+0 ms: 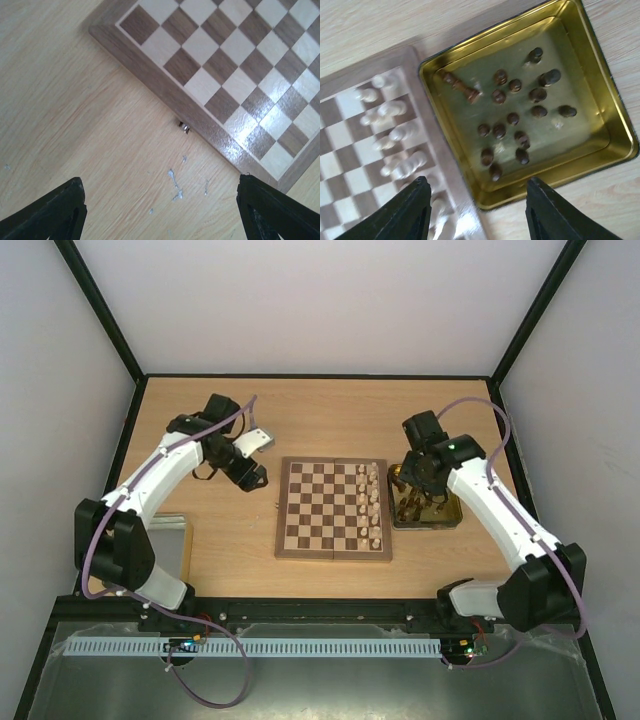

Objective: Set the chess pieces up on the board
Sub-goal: Pick up the chess piece from the storage box.

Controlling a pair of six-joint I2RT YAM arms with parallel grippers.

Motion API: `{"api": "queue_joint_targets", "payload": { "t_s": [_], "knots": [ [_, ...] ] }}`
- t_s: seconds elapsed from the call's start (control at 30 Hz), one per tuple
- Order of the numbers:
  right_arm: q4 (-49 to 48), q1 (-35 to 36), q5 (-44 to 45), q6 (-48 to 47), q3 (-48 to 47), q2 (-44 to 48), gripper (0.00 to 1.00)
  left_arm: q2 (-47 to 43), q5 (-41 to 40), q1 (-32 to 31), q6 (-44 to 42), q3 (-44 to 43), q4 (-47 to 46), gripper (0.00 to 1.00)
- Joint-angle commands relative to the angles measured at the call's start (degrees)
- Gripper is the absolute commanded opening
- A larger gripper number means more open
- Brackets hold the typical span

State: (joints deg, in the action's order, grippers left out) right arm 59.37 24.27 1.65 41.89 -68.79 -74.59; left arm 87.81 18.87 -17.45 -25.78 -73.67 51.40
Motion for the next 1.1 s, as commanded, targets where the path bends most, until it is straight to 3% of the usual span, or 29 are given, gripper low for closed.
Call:
{"api": "queue_joint_targets", "payload": {
  "t_s": [0.0,0.27,0.6,1.07],
  "knots": [
    [-7.78,-4.28,-0.49,-5.23,4.52,-2.84,0.5,-0.8,-2.03,-0.3,-0.31,2.12,3.93,0.82],
    [-15.99,-11.0,-2.11,-5.24,5.31,-12.43,0.41,1.65,-3.25,0.63,-0.68,0.58,4.34,0.82],
    [-13.84,-13.29,-0.08,-8.02,-6.1,-25.31,0.36,2.09,0.25,0.76,2.29,-0.91,1.5,0.82],
    [-16.19,-14.57,-1.37,-8.15,0.1,-24.23,0.34,-1.2,0.53,1.42,3.08,2.65,1.09,0.82]
  ]
}}
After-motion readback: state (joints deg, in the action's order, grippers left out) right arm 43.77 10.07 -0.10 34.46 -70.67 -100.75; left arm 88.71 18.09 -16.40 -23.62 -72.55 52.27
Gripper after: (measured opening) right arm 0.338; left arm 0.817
